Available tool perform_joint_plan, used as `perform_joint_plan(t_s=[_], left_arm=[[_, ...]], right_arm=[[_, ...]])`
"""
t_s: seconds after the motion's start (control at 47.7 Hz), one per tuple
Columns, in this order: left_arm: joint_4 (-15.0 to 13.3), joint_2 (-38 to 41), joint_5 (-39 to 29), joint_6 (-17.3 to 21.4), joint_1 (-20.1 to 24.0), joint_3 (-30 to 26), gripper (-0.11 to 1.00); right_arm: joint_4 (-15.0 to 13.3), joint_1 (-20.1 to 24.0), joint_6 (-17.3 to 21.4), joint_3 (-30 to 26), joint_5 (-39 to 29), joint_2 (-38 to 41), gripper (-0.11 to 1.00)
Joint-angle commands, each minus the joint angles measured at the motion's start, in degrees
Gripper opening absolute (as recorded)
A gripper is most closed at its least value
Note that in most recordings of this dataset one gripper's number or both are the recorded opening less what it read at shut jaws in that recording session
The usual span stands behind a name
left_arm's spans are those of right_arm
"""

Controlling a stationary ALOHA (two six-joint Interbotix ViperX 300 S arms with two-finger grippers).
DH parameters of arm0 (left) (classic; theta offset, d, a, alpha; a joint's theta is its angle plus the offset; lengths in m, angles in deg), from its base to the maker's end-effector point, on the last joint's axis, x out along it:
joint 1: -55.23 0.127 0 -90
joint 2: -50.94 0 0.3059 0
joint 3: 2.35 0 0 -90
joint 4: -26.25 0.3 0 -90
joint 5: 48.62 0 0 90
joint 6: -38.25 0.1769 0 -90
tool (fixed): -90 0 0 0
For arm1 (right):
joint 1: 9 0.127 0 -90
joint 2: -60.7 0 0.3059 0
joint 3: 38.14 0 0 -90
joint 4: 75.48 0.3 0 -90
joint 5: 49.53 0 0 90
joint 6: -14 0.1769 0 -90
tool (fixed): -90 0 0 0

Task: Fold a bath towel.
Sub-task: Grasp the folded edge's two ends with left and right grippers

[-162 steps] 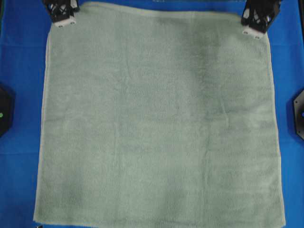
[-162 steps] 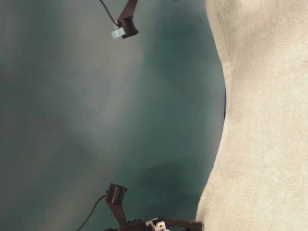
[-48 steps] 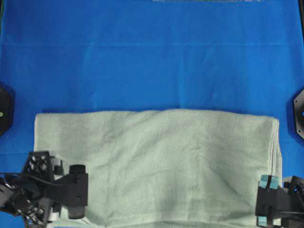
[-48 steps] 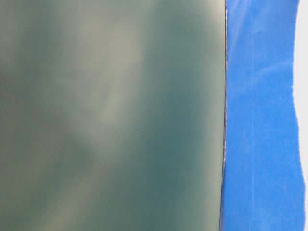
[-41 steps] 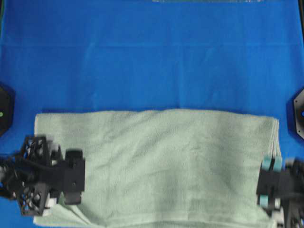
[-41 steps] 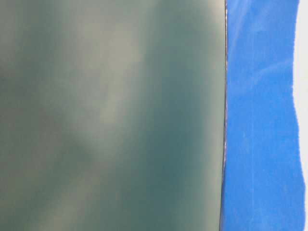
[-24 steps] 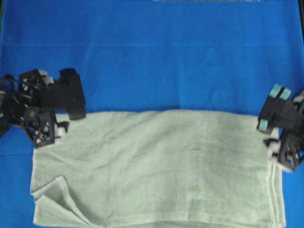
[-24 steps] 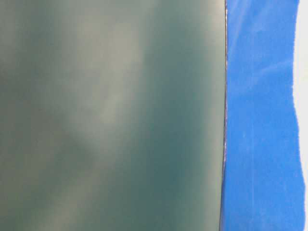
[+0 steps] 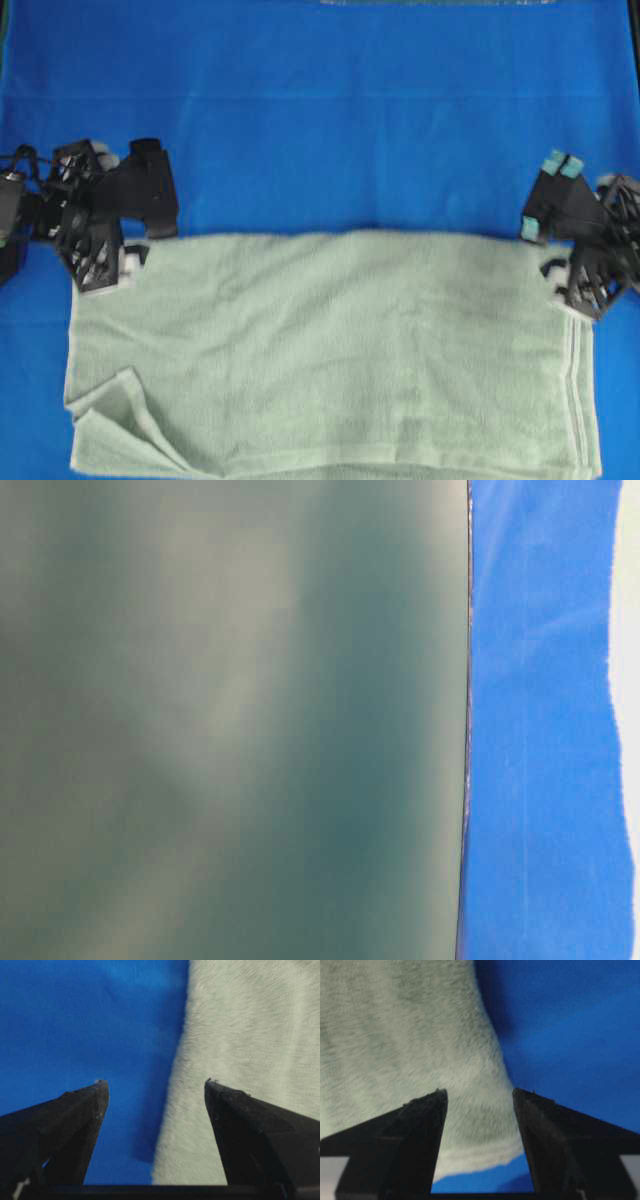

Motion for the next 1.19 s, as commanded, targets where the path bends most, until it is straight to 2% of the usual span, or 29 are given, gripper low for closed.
perform_joint_plan(t_s=[0.0, 0.084, 0.21, 0.377, 0.503, 0.566, 0.65, 0.712, 0.796, 1.027, 1.174], left_arm=[[0.18, 2.72, 5.36, 1.41, 1.58, 1.49, 0.74], [0.09, 6.33, 10.63, 2.55, 3.34, 3.96, 0.74], [-0.44, 9.93, 15.03, 2.81, 3.43, 5.36, 0.74], [-0.79, 10.90, 15.47, 3.16, 2.37, 5.10, 0.74], [-0.70, 10.90, 14.77, 3.43, 2.37, 5.01, 0.70], [-0.70, 10.99, 12.83, 3.96, 2.20, 4.83, 0.63], [-0.70, 10.99, 9.84, 4.39, 1.41, 4.48, 0.40], [-0.79, 10.90, 7.65, 3.25, 1.32, 4.13, 0.23], [-0.79, 10.63, 5.71, 2.64, 1.41, 3.60, 0.06], [-0.70, 9.67, 2.72, 2.81, 1.32, 1.05, 0.05], [-0.70, 6.15, -3.69, 3.16, 0.53, -3.43, 0.05]], right_arm=[[0.18, -1.85, -0.70, 1.41, 5.10, 2.11, 0.58], [0.44, -3.43, -0.97, 3.43, 9.23, 4.92, 0.59], [0.62, -4.57, -0.97, 5.10, 13.36, 8.44, 0.59], [0.62, -5.27, -1.05, 5.36, 14.15, 9.49, 0.58], [0.26, -5.80, -1.14, 5.36, 14.15, 9.40, 0.48], [0.26, -5.89, -1.14, 5.27, 14.41, 9.32, 0.34], [0.18, -5.89, -1.14, 5.36, 14.68, 8.96, 0.13], [0.26, -5.89, -1.05, 5.36, 14.68, 8.61, 0.12], [0.26, -5.89, -1.05, 5.27, 14.68, 8.09, 0.12], [0.35, -5.89, -1.05, 3.78, 14.33, 5.45, 0.12], [0.44, -5.62, -1.32, 0.35, 9.05, 1.05, 0.12]])
